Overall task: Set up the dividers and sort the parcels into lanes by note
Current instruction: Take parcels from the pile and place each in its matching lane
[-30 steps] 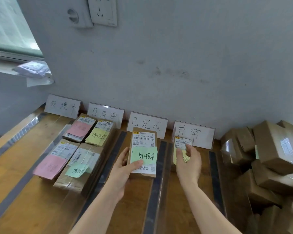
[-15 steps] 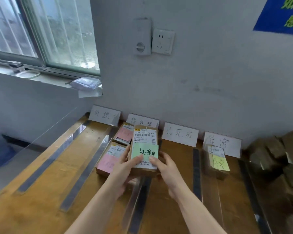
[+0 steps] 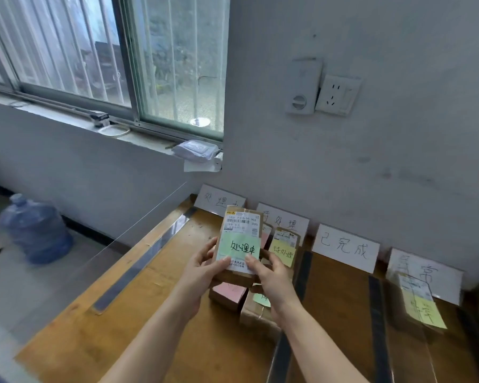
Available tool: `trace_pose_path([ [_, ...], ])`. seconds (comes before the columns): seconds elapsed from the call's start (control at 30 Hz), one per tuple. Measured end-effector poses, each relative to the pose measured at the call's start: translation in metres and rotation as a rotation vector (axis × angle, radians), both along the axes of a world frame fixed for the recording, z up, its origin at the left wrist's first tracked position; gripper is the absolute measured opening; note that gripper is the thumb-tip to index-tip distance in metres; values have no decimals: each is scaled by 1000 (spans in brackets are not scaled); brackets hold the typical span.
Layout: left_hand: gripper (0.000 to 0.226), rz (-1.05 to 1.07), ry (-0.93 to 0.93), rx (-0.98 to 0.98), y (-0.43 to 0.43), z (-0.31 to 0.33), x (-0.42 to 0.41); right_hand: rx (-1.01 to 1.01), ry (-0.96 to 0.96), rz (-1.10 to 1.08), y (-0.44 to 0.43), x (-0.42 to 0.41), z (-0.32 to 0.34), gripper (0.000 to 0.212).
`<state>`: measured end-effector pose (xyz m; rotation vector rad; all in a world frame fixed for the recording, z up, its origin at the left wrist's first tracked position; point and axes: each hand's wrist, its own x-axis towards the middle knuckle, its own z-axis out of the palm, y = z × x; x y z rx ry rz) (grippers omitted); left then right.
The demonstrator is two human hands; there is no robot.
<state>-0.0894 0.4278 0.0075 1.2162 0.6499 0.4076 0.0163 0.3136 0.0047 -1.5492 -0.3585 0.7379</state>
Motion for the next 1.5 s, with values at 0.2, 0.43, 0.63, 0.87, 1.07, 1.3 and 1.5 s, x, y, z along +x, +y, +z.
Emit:
trace_pose_path([
  [0.2, 56, 80, 32, 71, 39, 2, 6, -20, -13, 53, 46, 9, 6, 23],
  [0.43, 41, 153, 88, 188, 111, -8, 17, -47, 28, 21, 125, 18, 1, 33],
  [0.63, 36, 153, 251, 408, 193, -37, 34, -136, 78, -62, 213, 27, -22, 39],
  [0.87, 49, 78, 430, 651, 250, -77, 57, -231, 174, -209, 278, 40, -71, 36],
  [1.07, 52, -25, 488, 680, 264, -106, 79, -313, 205, -232, 307, 60, -107, 47],
  [1.3, 49, -181, 603, 846, 282, -124, 92, -387, 191, -247, 324, 69, -126, 50],
  [1.5, 55, -281, 684, 1018, 289, -125, 96, -465, 26, -238, 327, 68, -131, 40],
])
